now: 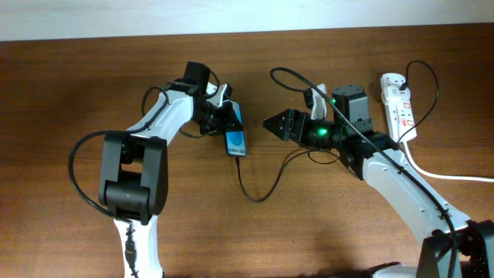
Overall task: Plug charger to phone and switch on socket
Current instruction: 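Lower the plugged phone flat onto the table with the left gripper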
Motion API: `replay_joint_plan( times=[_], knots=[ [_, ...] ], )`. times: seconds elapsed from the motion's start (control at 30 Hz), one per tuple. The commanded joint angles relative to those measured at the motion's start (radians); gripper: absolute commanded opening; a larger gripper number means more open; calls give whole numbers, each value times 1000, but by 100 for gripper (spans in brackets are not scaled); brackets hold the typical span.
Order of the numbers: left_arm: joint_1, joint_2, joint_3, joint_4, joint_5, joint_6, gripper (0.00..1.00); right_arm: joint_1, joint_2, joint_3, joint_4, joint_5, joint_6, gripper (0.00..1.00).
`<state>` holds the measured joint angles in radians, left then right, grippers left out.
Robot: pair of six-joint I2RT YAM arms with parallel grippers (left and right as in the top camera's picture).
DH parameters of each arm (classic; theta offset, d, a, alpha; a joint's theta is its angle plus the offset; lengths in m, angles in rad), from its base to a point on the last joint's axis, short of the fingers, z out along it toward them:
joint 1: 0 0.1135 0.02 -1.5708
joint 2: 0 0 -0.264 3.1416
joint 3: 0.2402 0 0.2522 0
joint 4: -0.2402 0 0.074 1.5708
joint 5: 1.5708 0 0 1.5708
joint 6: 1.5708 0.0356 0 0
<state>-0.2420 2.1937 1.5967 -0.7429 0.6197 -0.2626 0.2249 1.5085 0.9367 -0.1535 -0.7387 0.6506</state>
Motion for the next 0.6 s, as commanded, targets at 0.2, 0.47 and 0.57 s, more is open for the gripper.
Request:
replay_joint_plan(
  times=[0.2,0.47,0.57],
  knots=[
    [0,0,1,-23,-19,-2,45,-3,3,11,2,-2,-12,88],
    [0,0,1,-36,-26,-2,76,-3,3,11,2,-1,-12,88],
    [0,0,1,-35,-26,-2,80,-3,3,11,2,2,-12,88]
  ],
)
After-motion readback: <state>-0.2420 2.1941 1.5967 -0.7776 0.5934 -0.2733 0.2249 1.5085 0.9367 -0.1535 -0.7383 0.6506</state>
